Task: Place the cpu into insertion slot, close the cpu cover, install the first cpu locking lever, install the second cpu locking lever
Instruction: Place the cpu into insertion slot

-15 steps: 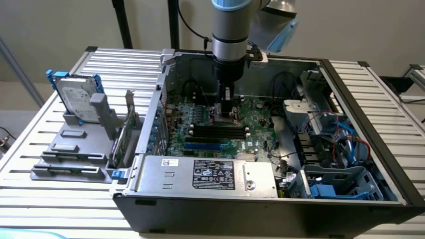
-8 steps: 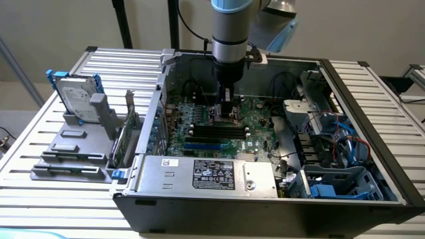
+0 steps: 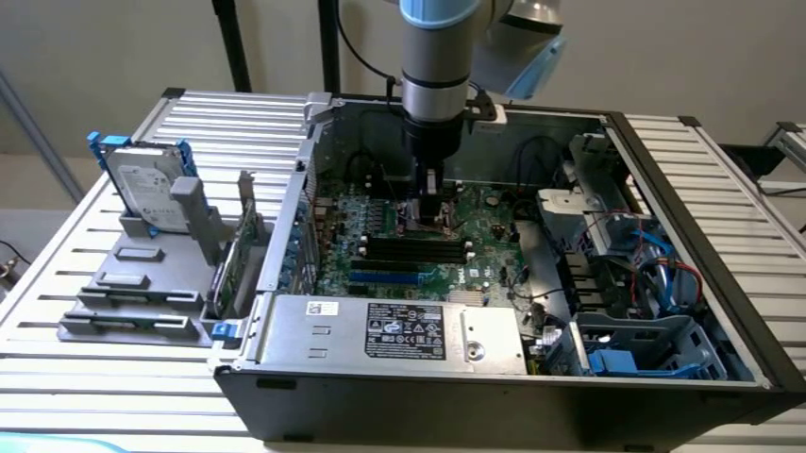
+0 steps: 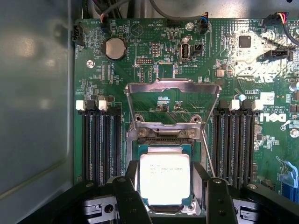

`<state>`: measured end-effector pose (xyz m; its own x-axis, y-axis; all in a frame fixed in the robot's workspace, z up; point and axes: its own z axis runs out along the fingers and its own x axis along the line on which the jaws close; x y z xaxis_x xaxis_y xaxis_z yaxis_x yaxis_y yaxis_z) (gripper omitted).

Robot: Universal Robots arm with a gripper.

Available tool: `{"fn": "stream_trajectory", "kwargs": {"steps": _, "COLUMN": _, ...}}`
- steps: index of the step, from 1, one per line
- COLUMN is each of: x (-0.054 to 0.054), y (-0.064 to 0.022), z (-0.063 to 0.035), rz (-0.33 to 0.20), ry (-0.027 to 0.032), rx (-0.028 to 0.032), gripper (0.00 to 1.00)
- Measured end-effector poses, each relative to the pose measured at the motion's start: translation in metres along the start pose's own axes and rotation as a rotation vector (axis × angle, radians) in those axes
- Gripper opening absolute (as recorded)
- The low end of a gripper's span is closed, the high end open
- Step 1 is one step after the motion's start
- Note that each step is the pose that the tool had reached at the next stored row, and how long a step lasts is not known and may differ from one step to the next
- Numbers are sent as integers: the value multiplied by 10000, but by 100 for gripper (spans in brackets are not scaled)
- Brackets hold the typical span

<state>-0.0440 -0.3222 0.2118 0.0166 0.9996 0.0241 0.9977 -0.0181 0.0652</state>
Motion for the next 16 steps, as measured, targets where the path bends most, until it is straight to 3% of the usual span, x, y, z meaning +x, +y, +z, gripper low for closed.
{"fn": "stream_trajectory", "kwargs": {"steps": 10, "x": -1, "y": -3, "z": 32, "rz": -7, "ry": -68, "rx": -77, "gripper": 54}}
{"fn": "stream_trajectory", "kwargs": {"steps": 16, "x": -1, "y": -9, "z": 37, "rz": -9, "ry": -102, "rx": -87, "gripper": 54}}
